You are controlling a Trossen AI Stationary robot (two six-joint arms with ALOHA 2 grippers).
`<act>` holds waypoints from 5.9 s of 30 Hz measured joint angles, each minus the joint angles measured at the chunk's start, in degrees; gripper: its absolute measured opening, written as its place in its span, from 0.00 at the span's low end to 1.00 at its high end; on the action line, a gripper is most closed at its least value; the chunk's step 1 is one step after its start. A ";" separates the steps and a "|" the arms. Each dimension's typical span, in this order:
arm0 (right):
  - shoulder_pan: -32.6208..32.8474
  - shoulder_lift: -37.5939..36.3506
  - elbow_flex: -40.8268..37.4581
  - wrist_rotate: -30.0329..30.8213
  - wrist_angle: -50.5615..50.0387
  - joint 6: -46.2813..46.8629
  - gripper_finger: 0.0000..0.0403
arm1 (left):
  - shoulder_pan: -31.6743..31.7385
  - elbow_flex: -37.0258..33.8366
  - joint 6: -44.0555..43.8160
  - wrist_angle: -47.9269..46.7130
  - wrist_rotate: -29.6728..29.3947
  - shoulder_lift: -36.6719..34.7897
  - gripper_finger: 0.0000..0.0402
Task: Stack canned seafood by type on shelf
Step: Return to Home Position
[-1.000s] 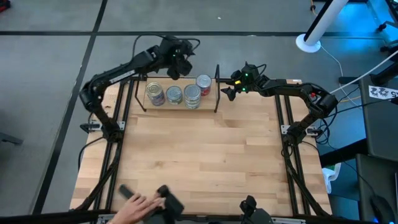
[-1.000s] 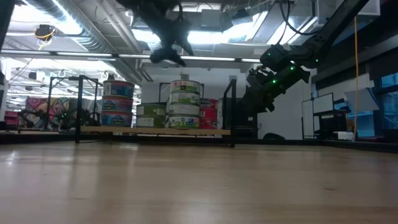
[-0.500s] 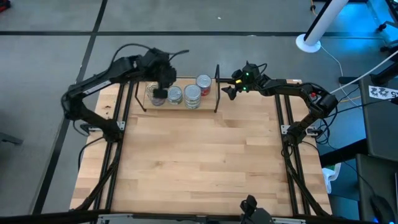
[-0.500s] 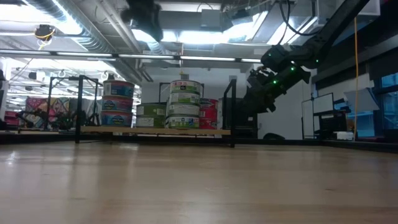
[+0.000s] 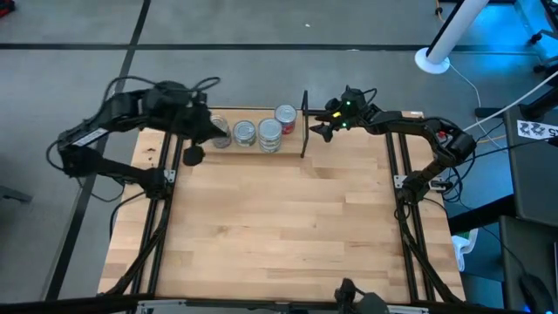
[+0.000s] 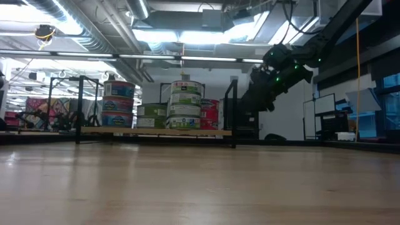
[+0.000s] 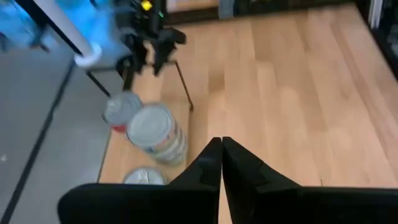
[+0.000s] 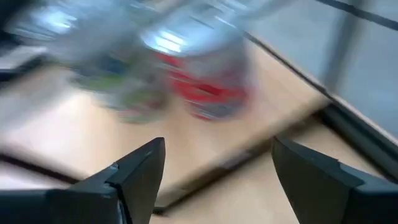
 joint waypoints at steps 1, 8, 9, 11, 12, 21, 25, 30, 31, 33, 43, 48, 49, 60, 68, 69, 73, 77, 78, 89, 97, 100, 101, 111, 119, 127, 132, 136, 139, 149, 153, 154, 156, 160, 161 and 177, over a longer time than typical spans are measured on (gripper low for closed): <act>-0.20 -0.93 0.00 -3.56 0.24 -0.06 0.73 | -0.20 -1.36 -0.39 1.61 0.00 -1.68 0.02; -0.03 -12.68 0.00 -15.28 -3.03 -0.45 0.73 | -0.30 -15.85 -6.29 11.69 0.01 -14.91 0.07; -0.07 -14.99 0.00 -15.32 -4.71 -0.64 0.73 | -0.30 -18.31 -7.14 13.31 0.01 -16.93 0.07; -0.11 -19.34 0.00 -15.13 -8.25 -1.85 0.73 | -0.30 -23.47 -8.82 16.98 0.01 -21.21 0.08; -0.11 -21.66 0.00 -15.13 -10.08 -2.63 0.73 | -0.30 -26.05 -9.65 18.97 0.01 -23.42 0.08; -0.09 -40.94 0.02 -18.02 -23.55 -3.92 0.73 | -0.32 -49.20 -16.97 36.91 0.00 -42.98 0.08; -0.04 -48.26 -1.66 -20.32 -26.24 -3.92 0.73 | -0.32 -60.59 -19.00 49.19 -0.01 -49.22 0.08; -0.04 -57.40 -9.39 -21.47 -25.36 -0.63 0.73 | -0.32 -71.08 -21.37 60.06 -0.01 -53.37 0.08; -0.04 -59.32 -11.38 -21.44 -23.94 0.87 0.73 | -0.32 -72.53 -21.37 61.16 -0.01 -53.98 0.08; -0.07 -63.69 -15.22 -21.57 -20.57 3.73 0.73 | -0.32 -75.11 -21.47 62.66 -0.02 -55.29 0.08; -0.07 -86.88 -26.89 -21.59 -16.73 13.37 0.73 | -0.32 -81.30 -22.25 64.12 -0.05 -64.62 0.08; -0.02 -90.21 -28.87 -25.24 -16.61 16.50 0.73 | -0.33 -82.00 -20.83 64.47 -0.11 -64.47 0.08; -0.02 -89.74 -28.75 -25.00 -16.78 16.32 0.73 | -0.45 -82.00 -20.98 63.87 -0.19 -64.53 0.08; 0.00 -90.67 -37.18 -23.96 -15.94 16.96 0.73 | -0.75 -82.02 -20.52 63.55 -0.89 -64.63 0.08; 1.30 -90.64 -46.61 -22.45 4.75 24.13 0.73 | -0.75 -82.02 -20.03 63.67 -2.81 -64.63 0.08; 2.47 -90.60 -46.69 -20.63 5.49 24.08 0.73 | -0.75 -82.02 -20.03 63.59 -3.74 -64.63 0.08; 10.18 -90.53 -46.77 -12.29 2.72 20.60 0.73 | -0.75 -82.02 -18.89 63.55 -7.54 -64.63 0.08; 20.70 -89.82 -46.82 0.07 -2.33 15.82 0.73 | -0.73 -82.02 -18.31 63.52 -9.01 -64.63 0.08; 23.37 -89.83 -46.84 3.23 -3.39 14.95 0.73 | -0.73 -82.02 -18.31 63.48 -9.02 -64.63 0.08; 42.14 -89.80 -46.93 28.58 -8.16 9.82 0.73 | -0.73 -82.02 -20.24 60.38 -8.99 -64.63 0.08; 43.83 -89.79 -46.99 29.01 -8.32 4.77 0.73 | -0.75 -84.52 -21.10 59.83 -8.95 -64.63 0.08; 43.84 -89.80 -46.99 28.99 -8.42 4.02 0.73 | -0.73 -87.49 -23.52 60.59 -8.87 -64.60 0.08; 43.84 -89.80 -46.99 28.99 -8.45 4.02 0.73 | -0.75 -87.75 -24.34 61.64 -8.71 -64.22 0.08; 43.82 -89.81 -47.01 26.43 -8.87 4.07 0.73 | -0.75 -89.36 -20.10 65.60 -8.15 -63.34 0.08; 43.82 -89.81 -47.04 26.18 -8.91 4.07 0.73 | -0.75 -89.36 -17.15 65.60 -8.14 -63.34 0.08; 43.82 -89.81 -47.04 26.13 -8.93 4.07 0.73 | -0.75 -89.36 -15.34 65.60 -8.10 -63.30 0.08; 43.82 -89.81 -47.04 26.10 -8.93 4.07 0.73 | -0.75 -89.36 -15.57 65.60 -8.08 -63.30 0.08; 43.82 -89.81 -47.04 26.08 -8.94 4.07 0.73 | -0.75 -89.36 -15.59 65.60 -8.08 -63.30 0.08; 43.82 -89.81 -47.04 26.08 -8.95 4.07 0.73 | -0.75 -89.36 -15.60 65.60 -8.08 -63.30 0.08; 43.82 -89.81 -47.04 26.06 -8.95 4.09 0.73 | -0.75 -89.32 -15.64 65.60 -8.08 -63.30 0.08; 43.82 -89.81 -47.06 26.06 -8.95 4.08 0.73 | -0.75 -89.32 -15.66 65.60 -8.08 -63.30 0.08; 43.82 -89.81 -47.04 26.06 -8.95 4.07 0.73 | -0.75 -89.32 -15.66 65.59 -8.08 -63.30 0.08; 43.82 -89.81 -47.05 26.05 -8.95 4.08 0.73 | -0.75 -89.32 -15.66 65.60 -8.08 -63.30 0.08; 43.82 -89.81 -47.05 26.04 -8.95 4.09 0.73 | -0.75 -89.32 -15.68 65.60 -8.08 -63.30 0.08; 43.82 -89.81 -47.06 26.04 -8.95 4.09 0.73 | -0.75 -89.32 -15.68 65.60 -8.08 -63.30 0.08; 43.82 -89.81 -47.05 26.04 -8.95 4.09 0.73 | -0.75 -89.32 -15.68 65.60 -8.08 -63.29 0.08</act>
